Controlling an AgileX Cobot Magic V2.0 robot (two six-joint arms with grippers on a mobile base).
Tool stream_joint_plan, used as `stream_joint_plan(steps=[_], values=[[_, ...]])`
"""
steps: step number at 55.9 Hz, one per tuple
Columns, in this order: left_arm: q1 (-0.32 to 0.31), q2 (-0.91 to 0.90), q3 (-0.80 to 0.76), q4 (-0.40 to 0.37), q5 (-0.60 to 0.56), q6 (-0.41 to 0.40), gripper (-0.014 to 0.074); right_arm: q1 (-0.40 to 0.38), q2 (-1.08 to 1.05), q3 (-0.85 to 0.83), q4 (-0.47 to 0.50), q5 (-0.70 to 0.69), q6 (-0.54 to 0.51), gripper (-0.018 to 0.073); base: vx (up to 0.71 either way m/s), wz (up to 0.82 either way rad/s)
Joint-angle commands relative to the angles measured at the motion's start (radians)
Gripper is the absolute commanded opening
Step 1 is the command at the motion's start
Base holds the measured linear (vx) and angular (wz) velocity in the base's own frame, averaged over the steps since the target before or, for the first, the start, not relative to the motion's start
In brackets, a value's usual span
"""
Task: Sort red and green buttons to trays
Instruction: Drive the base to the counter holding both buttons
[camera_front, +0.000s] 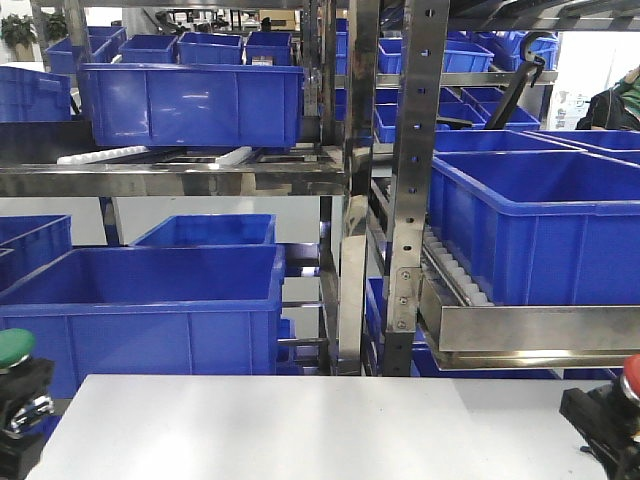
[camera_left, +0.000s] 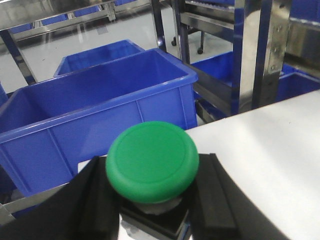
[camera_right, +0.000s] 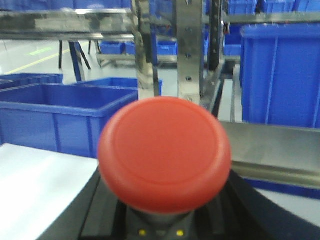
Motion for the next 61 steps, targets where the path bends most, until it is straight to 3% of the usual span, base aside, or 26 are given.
stream_joint_plan(steps=[1, 13, 61], values=[[-0.005, -0.058, -0.025, -0.033, -0.034, -0.012, 0.0001, -0.002, -0.06, -0.026, -0.094, -0.048, 0.099, -0.0009, 0.0, 0.0], [-0.005, -0.143, -0.025, -0.046, 0.046, -0.011, 0.0001, -0.002, -0.113, -0.026, -0.183, -0.047, 0.224, -0.0009, 0.0, 0.0], [-0.005, -0.178, -0.025, -0.046, 0.116, -0.011, 0.0001, -0.002, -0.113, -0.026, -0.183, -0.054, 0.223, -0.0009, 0.0, 0.0]])
